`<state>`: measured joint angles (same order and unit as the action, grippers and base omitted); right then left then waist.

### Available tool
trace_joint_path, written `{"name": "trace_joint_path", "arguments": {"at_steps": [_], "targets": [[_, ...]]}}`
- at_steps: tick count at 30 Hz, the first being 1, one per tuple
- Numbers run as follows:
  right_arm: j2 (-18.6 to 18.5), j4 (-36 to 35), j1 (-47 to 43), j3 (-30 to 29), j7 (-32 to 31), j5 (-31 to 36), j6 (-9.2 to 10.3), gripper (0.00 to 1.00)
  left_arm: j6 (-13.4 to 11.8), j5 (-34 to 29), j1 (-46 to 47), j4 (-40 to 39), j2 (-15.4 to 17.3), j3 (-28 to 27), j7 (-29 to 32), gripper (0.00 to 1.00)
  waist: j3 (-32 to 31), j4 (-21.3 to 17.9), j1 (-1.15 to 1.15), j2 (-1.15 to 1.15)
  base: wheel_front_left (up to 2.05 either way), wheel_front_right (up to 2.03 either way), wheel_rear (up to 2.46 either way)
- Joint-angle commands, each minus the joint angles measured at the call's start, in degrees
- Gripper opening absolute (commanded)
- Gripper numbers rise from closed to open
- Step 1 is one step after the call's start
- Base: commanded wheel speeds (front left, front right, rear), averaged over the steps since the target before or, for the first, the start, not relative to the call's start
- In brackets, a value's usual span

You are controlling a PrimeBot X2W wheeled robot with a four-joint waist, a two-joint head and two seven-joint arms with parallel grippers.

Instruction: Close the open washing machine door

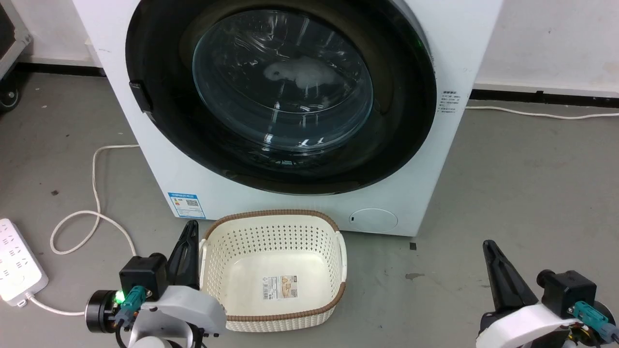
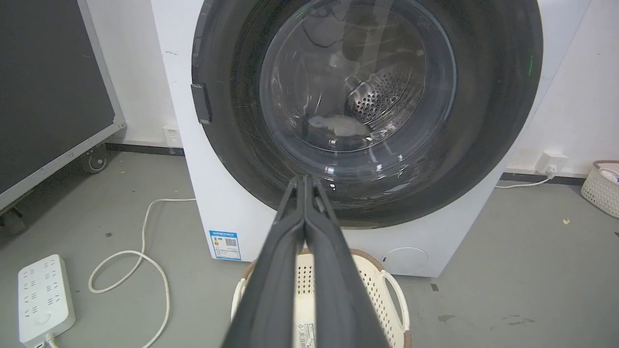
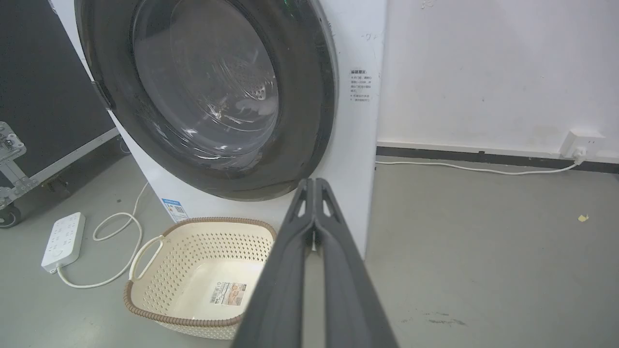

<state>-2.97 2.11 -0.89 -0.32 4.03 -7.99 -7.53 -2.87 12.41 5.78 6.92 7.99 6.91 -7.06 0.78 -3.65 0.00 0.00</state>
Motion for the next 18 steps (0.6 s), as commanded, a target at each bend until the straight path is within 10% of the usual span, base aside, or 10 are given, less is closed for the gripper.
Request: {"name": "trace_joint_path", "arguments": {"at_steps": [1, 18], "targets": [[0.0, -0.3, 0.2, 0.1, -0.4, 0.5, 0.01, 0.00, 0.1, -0.7, -0.9, -0.4, -0.3, -0.3, 0.2, 0.00, 0.0, 0.0, 0.00, 0.00, 0.00, 0.00, 0.00], [0.0, -0.7, 0.4, 0.1, -1.1, 1.9, 0.02, 0.00, 0.6, -2.9, -1.9, -1.6, -1.2, -1.5, 1.5, 0.00, -0.2, 0.7, 0.00, 0.00, 0.00, 0.00, 0.00]]}}
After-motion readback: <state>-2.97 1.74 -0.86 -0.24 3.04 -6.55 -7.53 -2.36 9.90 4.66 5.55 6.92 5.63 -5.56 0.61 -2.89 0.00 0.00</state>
